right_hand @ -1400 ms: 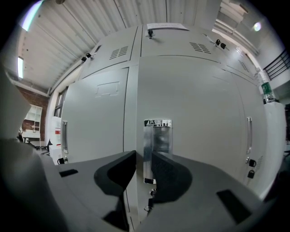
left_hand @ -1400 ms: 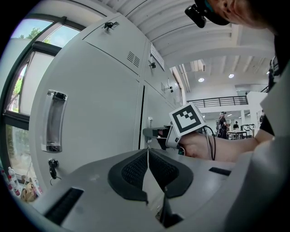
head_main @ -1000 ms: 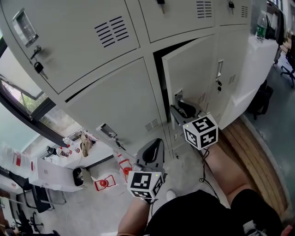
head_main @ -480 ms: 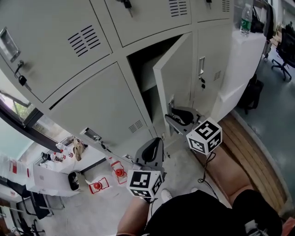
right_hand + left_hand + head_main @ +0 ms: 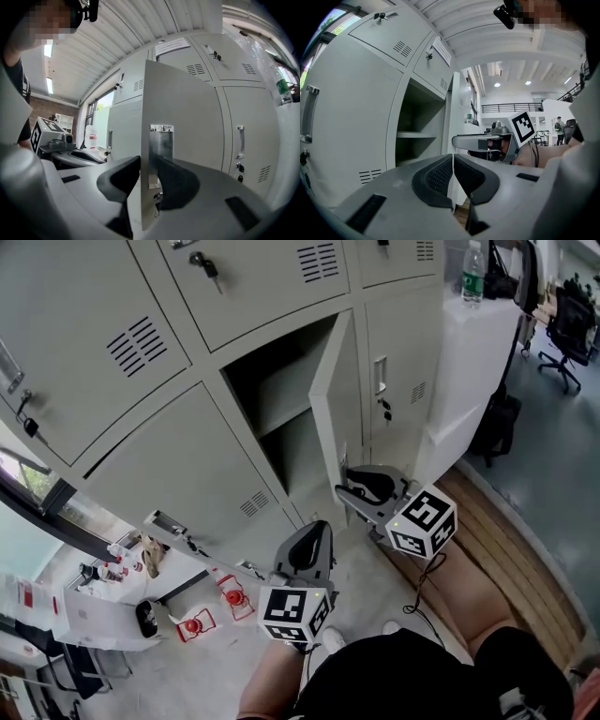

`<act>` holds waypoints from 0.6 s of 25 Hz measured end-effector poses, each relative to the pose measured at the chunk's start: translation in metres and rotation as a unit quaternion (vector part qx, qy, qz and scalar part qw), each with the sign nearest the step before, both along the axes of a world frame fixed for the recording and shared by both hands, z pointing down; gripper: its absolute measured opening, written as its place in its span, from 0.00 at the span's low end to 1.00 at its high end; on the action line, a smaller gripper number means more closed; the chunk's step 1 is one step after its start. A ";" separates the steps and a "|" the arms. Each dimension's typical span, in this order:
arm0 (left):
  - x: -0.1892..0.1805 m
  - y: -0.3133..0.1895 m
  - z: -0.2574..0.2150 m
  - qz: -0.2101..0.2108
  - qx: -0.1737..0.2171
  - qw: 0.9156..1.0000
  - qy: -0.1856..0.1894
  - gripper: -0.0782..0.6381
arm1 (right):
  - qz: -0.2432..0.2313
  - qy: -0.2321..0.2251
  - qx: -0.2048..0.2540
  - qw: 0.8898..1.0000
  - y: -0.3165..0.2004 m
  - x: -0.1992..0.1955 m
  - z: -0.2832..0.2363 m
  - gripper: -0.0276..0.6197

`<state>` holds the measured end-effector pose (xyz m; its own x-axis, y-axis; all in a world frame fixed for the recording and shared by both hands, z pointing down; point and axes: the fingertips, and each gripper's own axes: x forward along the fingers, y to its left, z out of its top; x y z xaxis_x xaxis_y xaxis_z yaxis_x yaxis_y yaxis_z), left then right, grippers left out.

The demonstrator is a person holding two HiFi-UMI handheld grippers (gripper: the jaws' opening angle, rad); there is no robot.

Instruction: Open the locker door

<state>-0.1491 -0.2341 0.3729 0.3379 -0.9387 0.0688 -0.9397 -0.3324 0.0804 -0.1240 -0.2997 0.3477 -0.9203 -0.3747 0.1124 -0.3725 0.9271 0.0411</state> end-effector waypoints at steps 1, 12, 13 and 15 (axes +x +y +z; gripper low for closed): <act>0.004 -0.001 0.001 0.003 -0.001 1.000 0.000 0.14 | -0.001 -0.001 0.001 1.000 0.001 0.005 0.000 0.31; 0.046 -0.005 0.003 0.034 -0.003 0.999 0.004 0.14 | 0.021 -0.002 0.015 1.000 0.001 0.057 -0.001 0.32; 0.049 -0.005 0.003 0.037 -0.003 0.999 0.004 0.14 | 0.027 -0.003 0.015 1.000 0.001 0.062 -0.001 0.32; 0.055 -0.005 0.004 0.042 -0.002 0.999 0.004 0.14 | 0.039 -0.007 0.014 0.999 -0.001 0.070 -0.001 0.33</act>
